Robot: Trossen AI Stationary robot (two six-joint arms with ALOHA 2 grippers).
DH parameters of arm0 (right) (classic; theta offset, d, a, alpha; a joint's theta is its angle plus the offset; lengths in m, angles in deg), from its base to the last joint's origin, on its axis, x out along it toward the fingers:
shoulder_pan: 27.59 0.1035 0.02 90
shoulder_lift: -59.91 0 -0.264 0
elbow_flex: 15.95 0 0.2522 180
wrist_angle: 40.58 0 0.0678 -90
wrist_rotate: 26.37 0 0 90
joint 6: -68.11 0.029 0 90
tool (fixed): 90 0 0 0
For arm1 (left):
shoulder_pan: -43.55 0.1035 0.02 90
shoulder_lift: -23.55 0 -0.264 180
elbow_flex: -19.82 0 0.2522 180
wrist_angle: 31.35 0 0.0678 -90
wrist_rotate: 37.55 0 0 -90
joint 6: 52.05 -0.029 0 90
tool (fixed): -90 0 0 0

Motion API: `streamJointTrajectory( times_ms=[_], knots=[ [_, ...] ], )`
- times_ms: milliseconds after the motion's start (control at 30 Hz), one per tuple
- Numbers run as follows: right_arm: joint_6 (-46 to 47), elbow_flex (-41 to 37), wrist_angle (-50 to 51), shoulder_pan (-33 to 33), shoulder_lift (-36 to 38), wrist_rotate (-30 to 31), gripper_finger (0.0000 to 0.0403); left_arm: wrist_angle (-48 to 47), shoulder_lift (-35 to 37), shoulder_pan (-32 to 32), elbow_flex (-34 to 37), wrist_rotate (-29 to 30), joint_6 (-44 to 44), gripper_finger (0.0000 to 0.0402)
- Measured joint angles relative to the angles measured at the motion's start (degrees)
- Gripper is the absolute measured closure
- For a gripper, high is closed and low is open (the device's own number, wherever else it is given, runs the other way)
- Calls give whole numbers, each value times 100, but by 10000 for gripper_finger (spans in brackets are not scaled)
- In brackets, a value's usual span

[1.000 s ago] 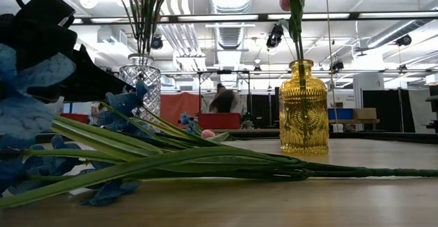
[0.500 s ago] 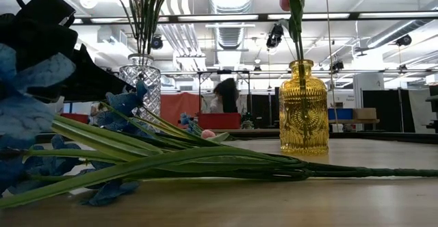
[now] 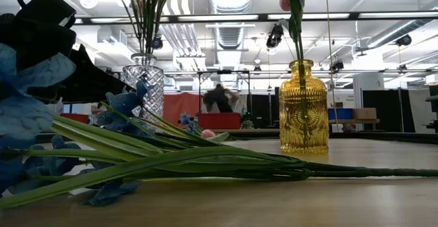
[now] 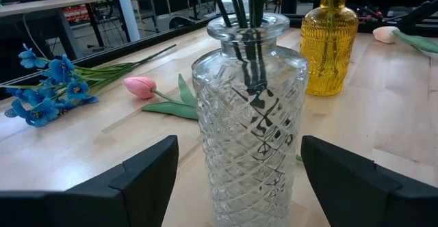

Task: Sort flowers into vase by color
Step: Put the red flower into the transparent vase

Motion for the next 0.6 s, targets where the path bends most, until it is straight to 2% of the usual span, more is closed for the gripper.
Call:
streamJointTrajectory(
  times_ms=[333,600],
  knots=[
    [52,-57,48,-2,0,0,387,-1,2,0,0,4,0,112],
    [124,-94,50,0,0,0,321,-2,2,6,0,10,0,112]
  ],
)
